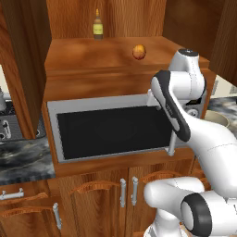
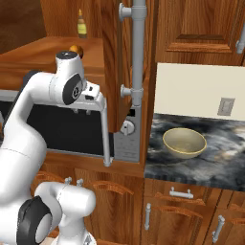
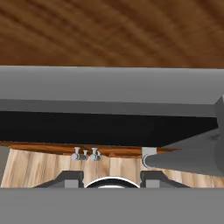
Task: Pick the peach from the cabinet and place it in the bowl. Then pick the bowl and place it in the sink. Then turn on the sink facuet.
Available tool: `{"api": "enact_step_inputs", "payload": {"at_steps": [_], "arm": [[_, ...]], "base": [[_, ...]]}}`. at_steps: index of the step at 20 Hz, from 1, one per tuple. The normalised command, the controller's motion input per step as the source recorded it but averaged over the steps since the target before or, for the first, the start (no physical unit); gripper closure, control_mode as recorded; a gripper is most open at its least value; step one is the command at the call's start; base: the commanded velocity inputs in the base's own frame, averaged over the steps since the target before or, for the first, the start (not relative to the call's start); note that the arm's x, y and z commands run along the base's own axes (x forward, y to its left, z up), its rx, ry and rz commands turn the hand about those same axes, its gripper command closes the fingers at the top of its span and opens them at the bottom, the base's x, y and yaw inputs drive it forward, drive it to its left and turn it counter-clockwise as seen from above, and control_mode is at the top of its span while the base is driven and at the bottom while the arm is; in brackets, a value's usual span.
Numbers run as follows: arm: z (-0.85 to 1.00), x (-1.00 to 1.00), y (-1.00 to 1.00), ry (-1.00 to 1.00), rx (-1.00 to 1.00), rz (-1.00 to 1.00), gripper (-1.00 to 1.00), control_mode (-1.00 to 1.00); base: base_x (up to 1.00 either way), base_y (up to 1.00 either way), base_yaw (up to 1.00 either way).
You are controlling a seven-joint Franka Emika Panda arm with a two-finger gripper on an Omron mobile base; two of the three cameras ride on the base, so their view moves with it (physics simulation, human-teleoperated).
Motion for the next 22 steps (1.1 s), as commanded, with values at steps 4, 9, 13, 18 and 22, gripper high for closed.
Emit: {"api": "enact_step_inputs", "payload": {"at_steps": [4, 9, 13, 18, 22], "arm": [[0.05, 0.12, 0.08, 0.07, -0.02, 0.0, -1.0, -1.0], [0.45, 0.0, 0.3, -0.08, -0.02, 0.0, -1.0, -1.0], [0.87, -0.03, 0.25, -0.28, -0.01, 0.0, -1.0, -1.0], [0.83, 0.0, 0.31, -0.29, -0.04, -0.02, -1.0, -1.0], [0.84, 0.0, 0.29, -0.3, -0.03, -0.07, -1.0, -1.0]], "base": [[0.0, 0.0, 0.0], [0.0, 0.0, 0.0], [0.0, 0.0, 0.0], [0.0, 0.0, 0.0], [0.0, 0.0, 0.0]]}}
